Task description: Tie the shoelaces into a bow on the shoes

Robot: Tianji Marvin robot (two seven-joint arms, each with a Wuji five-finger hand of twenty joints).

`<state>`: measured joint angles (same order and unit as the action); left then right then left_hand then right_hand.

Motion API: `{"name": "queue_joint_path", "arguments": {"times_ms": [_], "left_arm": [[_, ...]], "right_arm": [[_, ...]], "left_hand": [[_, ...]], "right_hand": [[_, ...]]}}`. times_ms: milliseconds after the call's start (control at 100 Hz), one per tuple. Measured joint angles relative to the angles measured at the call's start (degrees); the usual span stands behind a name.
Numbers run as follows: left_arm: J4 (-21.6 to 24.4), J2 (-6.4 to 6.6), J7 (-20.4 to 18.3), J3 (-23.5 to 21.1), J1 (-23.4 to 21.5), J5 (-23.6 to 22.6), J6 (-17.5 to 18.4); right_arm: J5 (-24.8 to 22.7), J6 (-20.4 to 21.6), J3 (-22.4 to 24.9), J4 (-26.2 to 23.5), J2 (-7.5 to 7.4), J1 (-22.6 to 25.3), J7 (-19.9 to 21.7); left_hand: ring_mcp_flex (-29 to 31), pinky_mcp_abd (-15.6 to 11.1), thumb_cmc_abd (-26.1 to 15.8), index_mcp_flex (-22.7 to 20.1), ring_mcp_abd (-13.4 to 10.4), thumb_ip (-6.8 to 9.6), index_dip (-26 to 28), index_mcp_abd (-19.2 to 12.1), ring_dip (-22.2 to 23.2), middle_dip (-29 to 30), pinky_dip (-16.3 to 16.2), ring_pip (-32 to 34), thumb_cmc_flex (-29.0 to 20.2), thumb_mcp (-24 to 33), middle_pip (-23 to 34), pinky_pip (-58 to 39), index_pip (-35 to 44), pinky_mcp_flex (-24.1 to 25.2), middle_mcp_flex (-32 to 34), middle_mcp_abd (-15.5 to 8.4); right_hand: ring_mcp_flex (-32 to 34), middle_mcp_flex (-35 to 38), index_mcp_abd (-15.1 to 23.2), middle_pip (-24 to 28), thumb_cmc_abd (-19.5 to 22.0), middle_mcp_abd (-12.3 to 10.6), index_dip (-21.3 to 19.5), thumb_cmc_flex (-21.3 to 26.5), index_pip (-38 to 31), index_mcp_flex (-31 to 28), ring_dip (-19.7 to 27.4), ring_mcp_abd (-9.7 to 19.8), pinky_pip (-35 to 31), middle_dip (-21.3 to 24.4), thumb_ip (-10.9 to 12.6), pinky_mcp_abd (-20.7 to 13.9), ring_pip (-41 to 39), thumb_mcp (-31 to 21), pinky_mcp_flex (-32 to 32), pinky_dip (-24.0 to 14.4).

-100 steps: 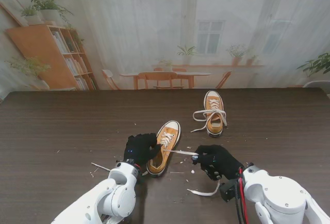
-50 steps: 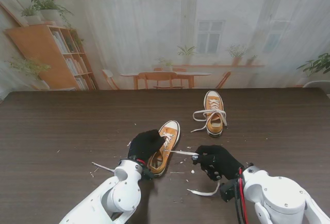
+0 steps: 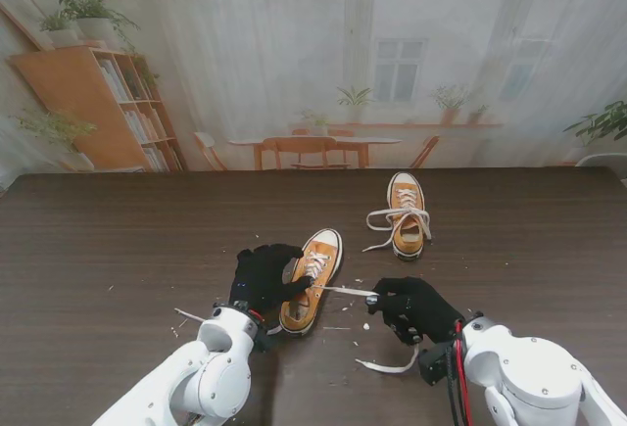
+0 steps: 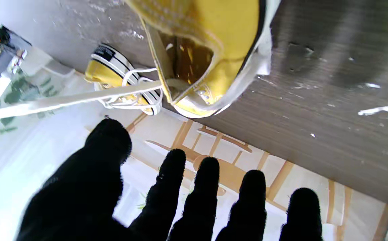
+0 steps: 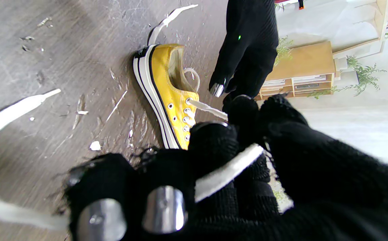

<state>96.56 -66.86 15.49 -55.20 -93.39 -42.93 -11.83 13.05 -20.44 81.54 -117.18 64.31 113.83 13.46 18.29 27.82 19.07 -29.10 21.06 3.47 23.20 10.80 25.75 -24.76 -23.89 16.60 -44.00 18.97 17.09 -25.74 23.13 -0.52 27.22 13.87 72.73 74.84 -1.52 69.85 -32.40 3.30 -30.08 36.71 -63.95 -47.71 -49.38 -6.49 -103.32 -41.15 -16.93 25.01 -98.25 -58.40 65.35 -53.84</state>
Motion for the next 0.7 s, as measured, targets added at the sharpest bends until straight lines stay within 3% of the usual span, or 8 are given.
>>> {"name": "queue_joint_path", "arguments": {"times_ms": [110, 220, 370, 700], "left_arm": [[1.4, 1.54, -0.1, -0.5, -1.3, -5.9, 0.3], [2.9, 2.55, -2.2, -0.7, -2.1, -10.5, -2.5], [4.2, 3.80, -7.9, -0.3, -1.9, -12.2, -3.8], [3.6, 4.69, -10.6, 0.7, -0.7, -15.4, -5.8]], "right_arm": [[0.1, -0.1, -0.1, 0.1, 0.00, -0.1, 0.0], [0.2, -0.1, -0.2, 0.2, 0.00, -0.1, 0.1], [0.2, -0.2, -0.2, 0.3, 0.00, -0.2, 0.1], [0.2, -0.5, -0.2, 0.8, 0.03, -0.4, 0.1]], "left_hand": [[-1.5, -1.4, 0.1, 0.0, -0.8, 0.58, -2.2, 0.0, 0.0, 1.2, -4.0, -3.0, -0.2, -1.6, -1.5, 9.1, -5.2, -0.4, -3.2, 0.0], [-2.2, -1.4, 0.3, 0.0, -1.5, 0.58, -2.9, 0.0, 0.0, 1.8, -8.2, -4.7, -0.2, -1.6, -2.8, 13.7, -7.5, -0.9, -4.5, 0.0], [-2.2, -1.6, 2.5, 0.0, -1.7, 0.58, -3.0, 0.0, -0.1, 2.0, -8.9, -6.1, -0.2, -1.6, -3.5, 14.3, -8.8, -1.0, -5.5, -0.1], [-2.2, -2.2, 5.2, 0.0, -1.8, 0.58, -3.0, 0.0, -0.1, 2.1, -9.0, -7.3, -0.1, 0.2, -4.1, 14.7, -9.4, -1.5, -5.6, -0.1]], "right_hand": [[0.0, 0.0, 0.0, 0.0, 0.0, 0.0, 0.0, 0.0, 0.0, 0.0, 0.0, 0.0, 0.0, 0.0, 0.0, 0.0, 0.0, 0.0, 0.0, 0.0], [0.0, 0.0, 0.0, 0.0, 0.0, 0.0, 0.0, 0.0, 0.0, 0.0, 0.0, 0.0, 0.0, 0.0, 0.0, 0.0, 0.0, 0.0, 0.0, 0.0], [0.0, 0.0, 0.0, 0.0, 0.0, 0.0, 0.0, 0.0, 0.0, 0.0, 0.0, 0.0, 0.0, 0.0, 0.0, 0.0, 0.0, 0.0, 0.0, 0.0], [0.0, 0.0, 0.0, 0.0, 0.0, 0.0, 0.0, 0.0, 0.0, 0.0, 0.0, 0.0, 0.0, 0.0, 0.0, 0.0, 0.0, 0.0, 0.0, 0.0]]}}
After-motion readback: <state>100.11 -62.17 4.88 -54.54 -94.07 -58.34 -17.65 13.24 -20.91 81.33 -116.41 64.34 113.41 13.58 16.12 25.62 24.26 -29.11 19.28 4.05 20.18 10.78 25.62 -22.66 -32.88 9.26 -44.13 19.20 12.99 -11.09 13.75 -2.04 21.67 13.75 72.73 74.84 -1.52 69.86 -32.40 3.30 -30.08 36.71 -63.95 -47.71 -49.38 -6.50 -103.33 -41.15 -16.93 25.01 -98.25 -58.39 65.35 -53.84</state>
